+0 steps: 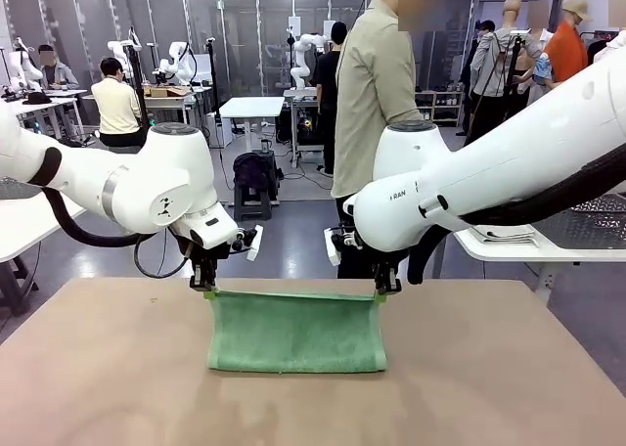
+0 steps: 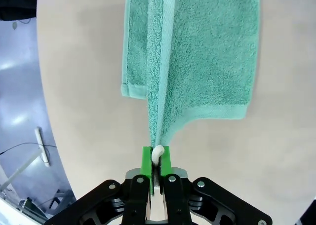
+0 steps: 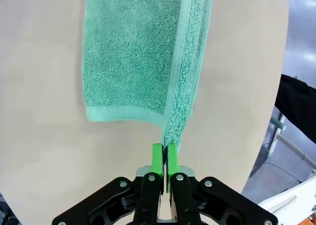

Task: Fold the towels and place them in the basket.
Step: When a person lays out a Towel with hook on the table, fold it in half twice.

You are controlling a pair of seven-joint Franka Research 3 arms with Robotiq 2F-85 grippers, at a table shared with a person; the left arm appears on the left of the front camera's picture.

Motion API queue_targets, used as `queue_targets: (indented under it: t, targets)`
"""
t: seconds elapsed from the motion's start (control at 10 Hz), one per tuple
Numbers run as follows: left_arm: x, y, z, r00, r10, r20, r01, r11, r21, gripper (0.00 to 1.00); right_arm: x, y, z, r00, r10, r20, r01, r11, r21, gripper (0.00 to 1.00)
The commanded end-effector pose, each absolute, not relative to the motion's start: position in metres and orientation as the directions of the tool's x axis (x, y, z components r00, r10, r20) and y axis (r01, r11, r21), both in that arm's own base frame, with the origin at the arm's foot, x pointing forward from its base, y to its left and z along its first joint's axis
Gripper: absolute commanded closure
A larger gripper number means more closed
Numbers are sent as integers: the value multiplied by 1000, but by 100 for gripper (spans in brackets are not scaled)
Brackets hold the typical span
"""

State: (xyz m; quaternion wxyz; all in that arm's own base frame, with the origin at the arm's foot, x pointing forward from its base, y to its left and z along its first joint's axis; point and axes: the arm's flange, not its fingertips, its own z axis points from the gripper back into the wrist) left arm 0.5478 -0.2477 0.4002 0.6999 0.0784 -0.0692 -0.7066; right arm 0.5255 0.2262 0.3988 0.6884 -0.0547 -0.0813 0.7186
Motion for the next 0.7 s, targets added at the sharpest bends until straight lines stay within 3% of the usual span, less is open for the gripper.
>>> queue_targets:
  t: [0.0, 0.3, 0.6]
  targets:
    - [565, -223, 393, -29, -997, -69, 981, -42, 192, 93, 539, 195, 386, -41, 999, 22, -985, -37, -169, 95]
    - [573, -221, 382, -54, -996, -76, 982, -67, 175, 93, 543, 190, 377, -43, 998, 36, -985, -36, -171, 95]
    - [568, -220, 391, -85, -994, -68, 972, -97, 213, 65, 541, 190, 382, -42, 998, 38, -982, -34, -185, 65]
